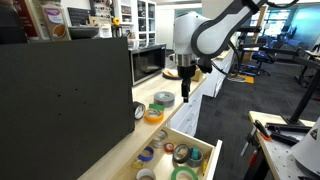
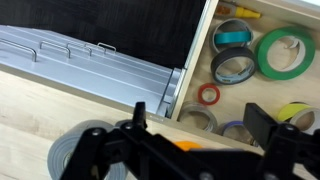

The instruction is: Remove the small green tape from the drawer and put it on top of the orange one on the countertop

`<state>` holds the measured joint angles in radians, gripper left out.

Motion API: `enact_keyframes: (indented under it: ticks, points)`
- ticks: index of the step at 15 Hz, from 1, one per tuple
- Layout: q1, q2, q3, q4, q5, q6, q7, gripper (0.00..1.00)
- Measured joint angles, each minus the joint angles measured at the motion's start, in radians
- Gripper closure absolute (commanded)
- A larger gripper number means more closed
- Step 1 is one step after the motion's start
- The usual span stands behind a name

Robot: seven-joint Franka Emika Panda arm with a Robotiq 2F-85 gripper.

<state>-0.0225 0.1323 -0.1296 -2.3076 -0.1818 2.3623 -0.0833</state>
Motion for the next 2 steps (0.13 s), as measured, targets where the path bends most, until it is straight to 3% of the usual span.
enact_keyframes:
  ticks: [2]
  points:
    - [-0.010, -0.025, 0.000, -0.018, 0.004, -0.016, -0.001, 0.00]
